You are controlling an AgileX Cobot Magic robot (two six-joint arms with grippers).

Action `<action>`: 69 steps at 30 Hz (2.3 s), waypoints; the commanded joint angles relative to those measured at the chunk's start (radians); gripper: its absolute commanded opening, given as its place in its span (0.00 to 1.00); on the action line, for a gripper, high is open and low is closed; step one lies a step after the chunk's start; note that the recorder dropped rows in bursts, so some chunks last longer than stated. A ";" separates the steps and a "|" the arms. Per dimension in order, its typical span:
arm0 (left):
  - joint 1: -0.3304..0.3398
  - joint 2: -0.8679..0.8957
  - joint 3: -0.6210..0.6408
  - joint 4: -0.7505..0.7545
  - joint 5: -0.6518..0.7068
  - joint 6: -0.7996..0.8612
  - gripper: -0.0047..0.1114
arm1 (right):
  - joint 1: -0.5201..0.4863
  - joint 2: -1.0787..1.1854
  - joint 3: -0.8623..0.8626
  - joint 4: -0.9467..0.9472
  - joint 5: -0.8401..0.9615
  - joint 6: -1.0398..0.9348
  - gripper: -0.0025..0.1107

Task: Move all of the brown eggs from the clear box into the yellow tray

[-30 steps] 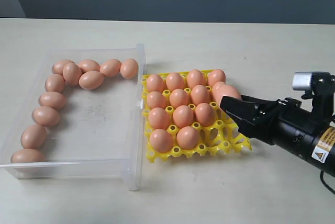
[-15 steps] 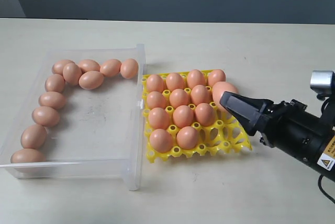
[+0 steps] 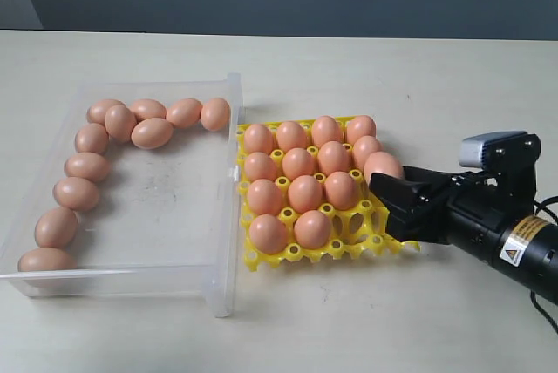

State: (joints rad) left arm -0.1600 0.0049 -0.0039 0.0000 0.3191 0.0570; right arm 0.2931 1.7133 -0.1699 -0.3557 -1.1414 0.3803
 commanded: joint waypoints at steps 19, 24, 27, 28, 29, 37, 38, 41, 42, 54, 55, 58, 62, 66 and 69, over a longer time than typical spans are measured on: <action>-0.001 -0.005 0.004 0.000 -0.010 -0.003 0.04 | -0.001 0.136 -0.026 0.058 -0.080 -0.223 0.02; -0.001 -0.005 0.004 0.000 -0.010 -0.003 0.04 | -0.001 0.160 -0.038 0.058 -0.080 -0.211 0.02; -0.001 -0.005 0.004 0.000 -0.010 -0.003 0.04 | -0.001 0.160 -0.038 0.072 -0.080 -0.204 0.02; -0.001 -0.005 0.004 0.000 -0.010 -0.003 0.04 | -0.001 0.160 -0.038 0.073 -0.080 -0.204 0.02; -0.001 -0.005 0.004 0.000 -0.010 -0.003 0.04 | -0.001 0.160 -0.038 0.073 -0.080 -0.204 0.02; -0.001 -0.005 0.004 0.000 -0.010 -0.003 0.04 | -0.001 0.160 -0.039 0.094 -0.080 -0.204 0.55; -0.001 -0.005 0.004 0.000 -0.010 -0.003 0.04 | -0.001 0.160 -0.039 0.096 -0.080 -0.204 0.55; -0.001 -0.005 0.004 0.000 -0.010 -0.003 0.04 | -0.001 0.160 -0.039 0.106 -0.080 -0.204 0.55; -0.001 -0.005 0.004 0.000 -0.010 -0.003 0.04 | -0.001 0.160 -0.039 0.112 -0.080 -0.204 0.55; -0.001 -0.005 0.004 0.000 -0.010 -0.003 0.04 | -0.001 -0.104 -0.037 0.076 0.305 -0.159 0.45; -0.001 -0.005 0.004 0.000 -0.010 -0.003 0.04 | -0.001 -0.106 -0.035 0.081 0.301 -0.155 0.43; -0.001 -0.005 0.004 0.000 -0.010 -0.003 0.04 | -0.001 -0.113 -0.035 0.170 0.261 -0.148 0.43; -0.001 -0.005 0.004 0.000 -0.010 -0.003 0.04 | -0.001 -0.283 -0.035 0.208 0.135 -0.094 0.43; -0.001 -0.005 0.004 0.000 -0.010 -0.003 0.04 | -0.001 -0.441 -0.076 0.208 0.641 -0.088 0.43; -0.001 -0.005 0.004 0.000 -0.010 -0.003 0.04 | 0.011 -0.428 -0.096 0.204 0.781 -0.088 0.43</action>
State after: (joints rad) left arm -0.1600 0.0049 -0.0039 0.0000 0.3191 0.0570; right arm 0.2931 1.2805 -0.2559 -0.1497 -0.4440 0.2897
